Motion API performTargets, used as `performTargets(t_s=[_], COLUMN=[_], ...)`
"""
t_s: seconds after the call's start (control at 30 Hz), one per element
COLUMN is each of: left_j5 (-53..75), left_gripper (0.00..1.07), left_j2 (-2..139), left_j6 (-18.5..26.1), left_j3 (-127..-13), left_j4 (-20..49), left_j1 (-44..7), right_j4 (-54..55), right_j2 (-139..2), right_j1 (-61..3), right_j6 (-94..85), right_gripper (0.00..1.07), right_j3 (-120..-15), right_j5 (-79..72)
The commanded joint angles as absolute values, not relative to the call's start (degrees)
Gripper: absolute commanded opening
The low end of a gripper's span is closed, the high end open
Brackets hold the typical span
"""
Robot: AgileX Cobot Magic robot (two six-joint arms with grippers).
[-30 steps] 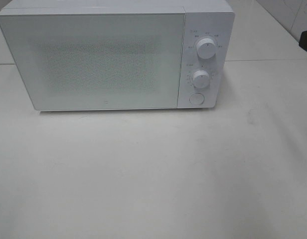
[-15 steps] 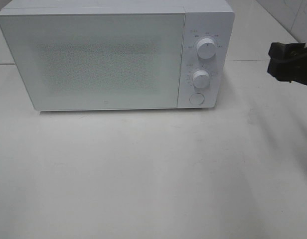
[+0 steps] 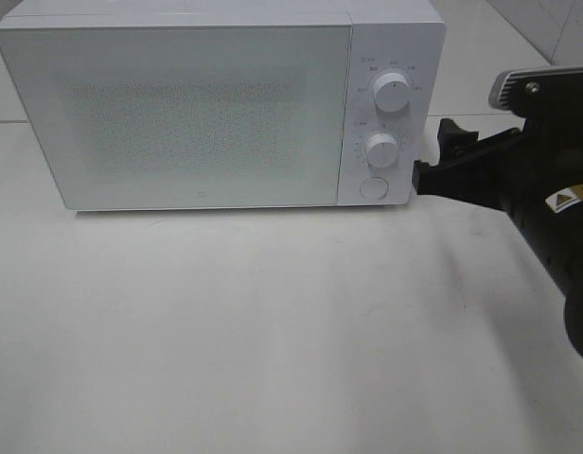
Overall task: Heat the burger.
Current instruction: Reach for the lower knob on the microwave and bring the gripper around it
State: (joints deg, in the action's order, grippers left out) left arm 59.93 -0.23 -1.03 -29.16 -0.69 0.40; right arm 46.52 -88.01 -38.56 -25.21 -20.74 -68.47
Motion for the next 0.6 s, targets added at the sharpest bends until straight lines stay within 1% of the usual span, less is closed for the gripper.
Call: performTargets(t_s=[0.03,0.07,0.17,0.47,0.6], left_j5=[59.47,59.47,59.47,59.47,59.47], left_gripper=[1.00,1.00,1.00,1.00,1.00], left_j2=[-1.66,-1.66,-1.66,-1.66,-1.66], left_j6=[-1.09,-1.09,-1.09,-1.09,-1.09], left_j3=[-28.93,-28.93,-28.93,-28.93,-28.93], left_j4=[-0.57,-0.57,-0.57,-0.57,-0.57], left_j1=[0.63,0.63,0.63,0.63,0.63], right_j4=[55.63,58.90,61.13,60.45,58.38], right_j2=[-90.18,-90.24,-90.24,-93.33,-98.84], right_j1=[-43.49,-44.58,-45.84,-46.41,-46.41], right_j6=[-25.90,-26.41,-27.22,-27.39,-24.87], right_gripper=[0.76,0.76,0.76,0.77,0.77], right_j3=[-21.94,-22.40,-22.69,-24.58,-26.07], right_j5=[-76.20,-77.18,-77.75,-77.75,-77.12])
